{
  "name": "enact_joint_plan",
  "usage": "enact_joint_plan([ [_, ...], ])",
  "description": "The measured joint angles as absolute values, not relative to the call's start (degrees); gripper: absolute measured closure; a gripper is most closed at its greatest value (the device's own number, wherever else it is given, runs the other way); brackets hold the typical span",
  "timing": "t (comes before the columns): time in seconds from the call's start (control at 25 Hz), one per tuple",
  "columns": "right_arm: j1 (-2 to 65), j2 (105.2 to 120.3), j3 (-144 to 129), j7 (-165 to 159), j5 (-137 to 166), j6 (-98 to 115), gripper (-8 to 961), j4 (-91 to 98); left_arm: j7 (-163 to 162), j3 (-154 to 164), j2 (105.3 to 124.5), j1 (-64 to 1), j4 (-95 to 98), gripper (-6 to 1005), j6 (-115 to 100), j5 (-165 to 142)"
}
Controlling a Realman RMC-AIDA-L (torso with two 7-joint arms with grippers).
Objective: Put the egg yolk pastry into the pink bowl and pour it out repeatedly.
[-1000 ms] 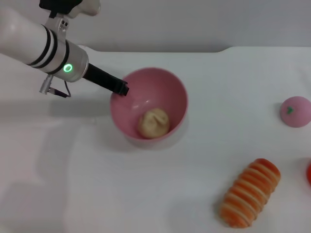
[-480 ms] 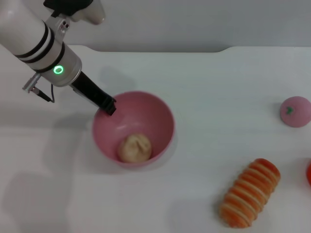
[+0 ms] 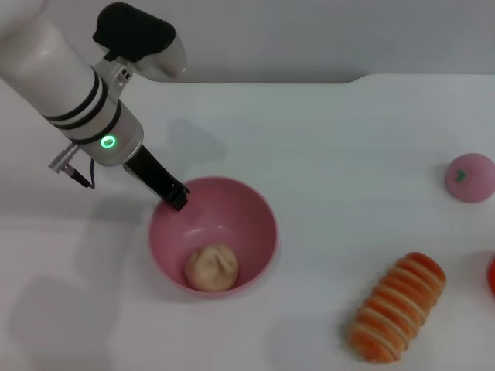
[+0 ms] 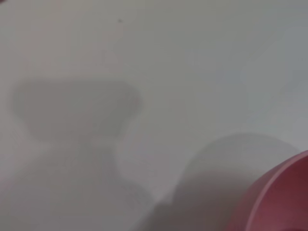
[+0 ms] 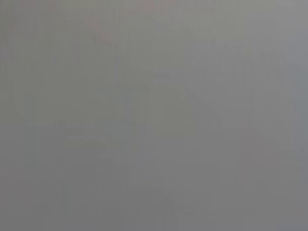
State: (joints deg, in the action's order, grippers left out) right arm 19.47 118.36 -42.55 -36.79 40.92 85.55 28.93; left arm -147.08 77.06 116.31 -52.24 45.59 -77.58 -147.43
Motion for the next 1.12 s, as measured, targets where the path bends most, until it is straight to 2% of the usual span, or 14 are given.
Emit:
enact_joint_plan([
  [0.64, 21.1, 117.94, -42.5, -37.3, 41.7, 83.7, 462, 28.8, -147.9, 76.8, 116.65, -52.1, 44.8, 820, -75.5, -147.5],
  [0.96, 20.8, 118.04, -42.5, -37.4, 41.8, 82.8, 462, 28.7, -146.6, 72.1, 117.84, -52.9, 55.2, 816, -79.5, -143.4],
  [1.12, 20.6, 118.21, -42.5, -37.4, 41.8, 83.0, 462, 27.8, -140.3, 67.9, 117.83, -52.6, 62.5, 662, -76.5, -133.3],
])
